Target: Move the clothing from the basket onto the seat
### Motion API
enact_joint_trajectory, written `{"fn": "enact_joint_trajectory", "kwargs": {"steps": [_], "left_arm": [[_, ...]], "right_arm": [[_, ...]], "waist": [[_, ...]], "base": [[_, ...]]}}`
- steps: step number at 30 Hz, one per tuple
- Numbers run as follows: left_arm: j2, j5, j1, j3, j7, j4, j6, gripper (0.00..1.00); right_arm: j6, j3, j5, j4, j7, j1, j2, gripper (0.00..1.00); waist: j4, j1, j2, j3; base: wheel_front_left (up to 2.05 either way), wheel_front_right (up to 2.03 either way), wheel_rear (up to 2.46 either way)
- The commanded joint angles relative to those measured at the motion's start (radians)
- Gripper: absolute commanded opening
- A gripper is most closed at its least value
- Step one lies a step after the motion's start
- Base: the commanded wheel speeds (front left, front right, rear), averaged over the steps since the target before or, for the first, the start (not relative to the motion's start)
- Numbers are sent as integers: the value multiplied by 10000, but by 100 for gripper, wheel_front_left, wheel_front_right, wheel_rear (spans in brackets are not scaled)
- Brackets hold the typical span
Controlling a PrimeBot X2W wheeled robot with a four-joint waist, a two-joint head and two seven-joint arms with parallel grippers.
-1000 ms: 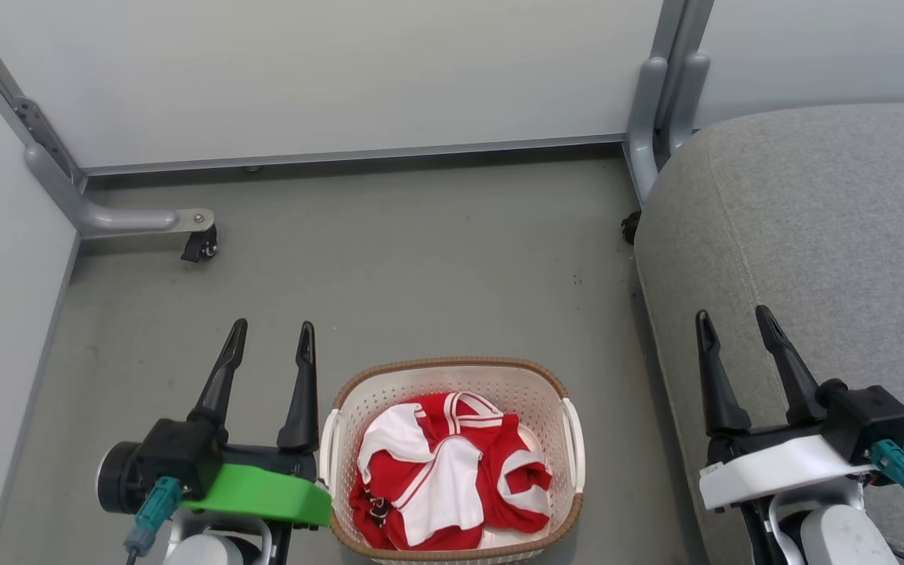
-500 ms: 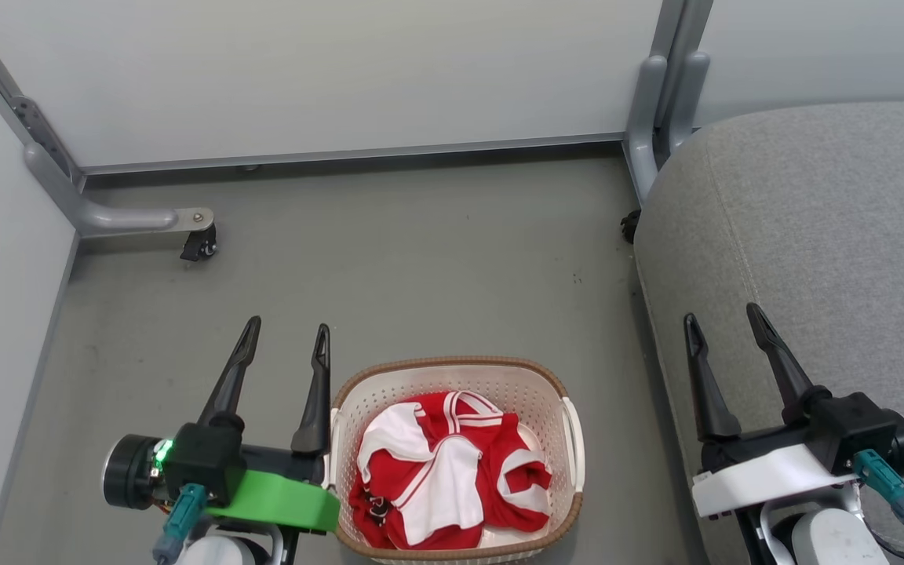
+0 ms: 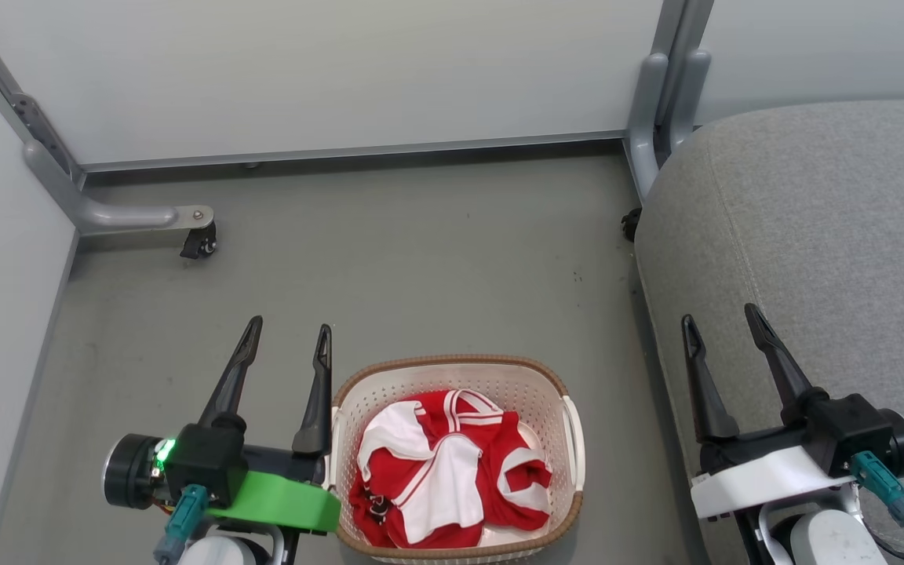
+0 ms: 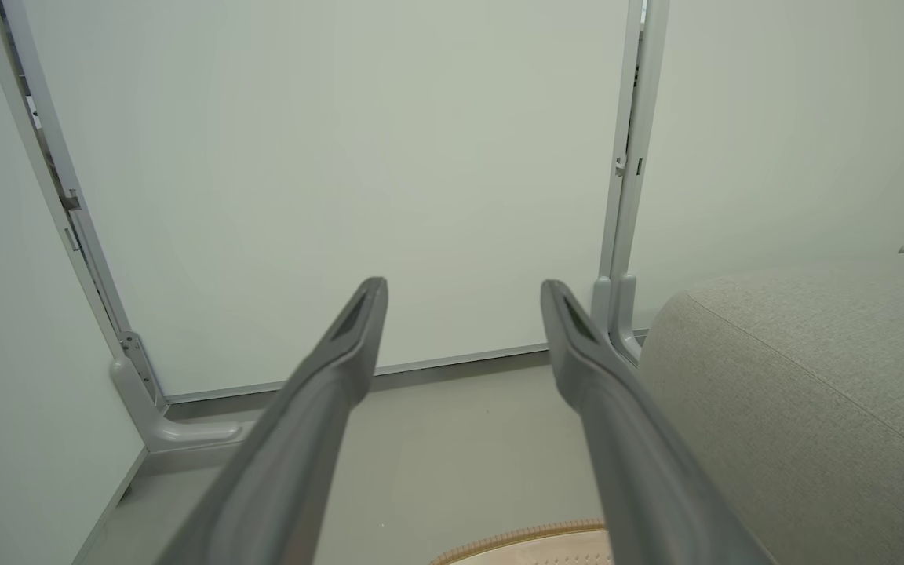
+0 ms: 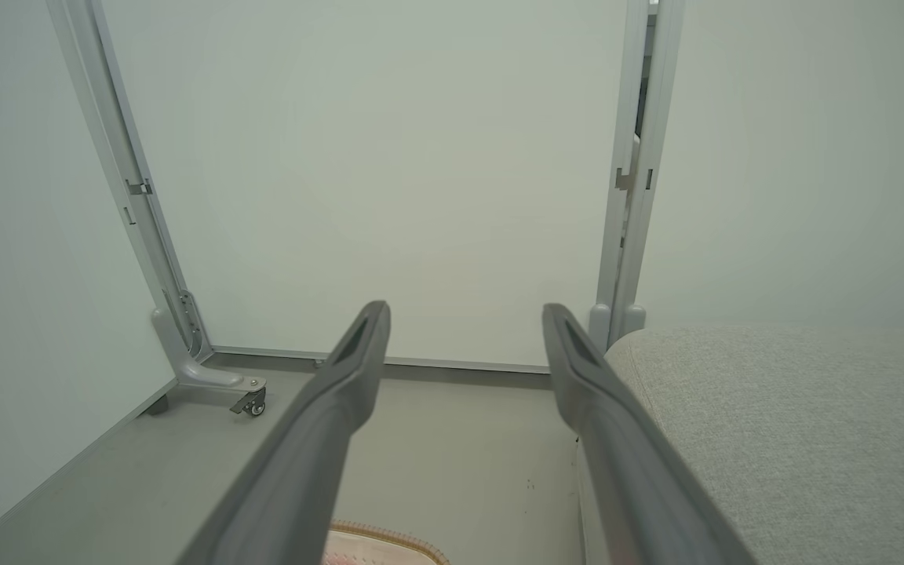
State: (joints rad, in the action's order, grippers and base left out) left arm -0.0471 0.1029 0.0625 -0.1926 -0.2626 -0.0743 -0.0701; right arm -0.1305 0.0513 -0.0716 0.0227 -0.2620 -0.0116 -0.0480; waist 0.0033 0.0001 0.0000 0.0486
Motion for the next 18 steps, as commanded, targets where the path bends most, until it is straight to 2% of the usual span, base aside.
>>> {"fn": "enact_joint_trajectory", "kwargs": {"steps": [1,10,18], "left_arm": [[-60,-13,32,19,-34,-21,59,100],[-59,159,180,-156,-23,-265,-153,100],[-57,11,1380,-615,-22,-1199,-176,100]], "right_arm": [[-4,10,-39,7,-45,55,-42,100],[-4,-43,-45,-91,-45,-193,-42,100],[-4,-532,-437,-240,-41,-1045,-37,100]], "waist": [[-2,-1,0,3],[-124,-1,0,454],[-304,-1,0,2290]], "base": [[0,0,0],[0,0,0],[0,0,0]]}}
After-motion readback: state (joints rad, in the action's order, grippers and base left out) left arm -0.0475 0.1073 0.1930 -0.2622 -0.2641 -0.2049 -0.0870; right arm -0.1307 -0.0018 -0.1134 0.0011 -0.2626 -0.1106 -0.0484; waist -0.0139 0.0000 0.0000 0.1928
